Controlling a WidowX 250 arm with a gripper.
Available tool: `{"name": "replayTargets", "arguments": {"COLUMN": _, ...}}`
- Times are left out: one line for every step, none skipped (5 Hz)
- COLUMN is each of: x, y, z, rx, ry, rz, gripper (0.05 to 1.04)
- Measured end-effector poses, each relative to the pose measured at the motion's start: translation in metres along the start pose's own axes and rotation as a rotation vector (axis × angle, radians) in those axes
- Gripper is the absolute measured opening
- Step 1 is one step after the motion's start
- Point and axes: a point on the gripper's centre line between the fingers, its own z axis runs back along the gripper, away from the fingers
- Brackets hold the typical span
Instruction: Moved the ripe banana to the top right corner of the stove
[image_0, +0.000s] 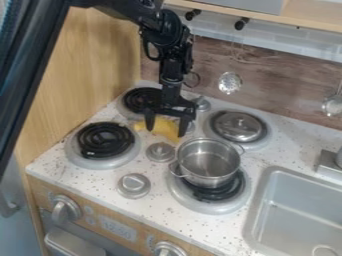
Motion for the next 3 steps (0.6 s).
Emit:
{"name": "replayTargets", "arguments": {"x": -0.015, "y": -0.005, "z": 0.048, "rx": -0.015, "ry": -0.058, "rz": -0.009, "gripper": 0.998}}
{"name": "replayTargets", "arguments": {"x": -0.034, "y": -0.011, "z": 0.079, "rx": -0.027, "ry": -0.082, "rz": -0.008, "gripper": 0.998}}
{"name": "replayTargets", "arguments": {"x": -0.049, "y": -0.016, "z": 0.084, "rx": -0.046, "ry": -0.079, "rz": -0.019, "gripper": 0.998}}
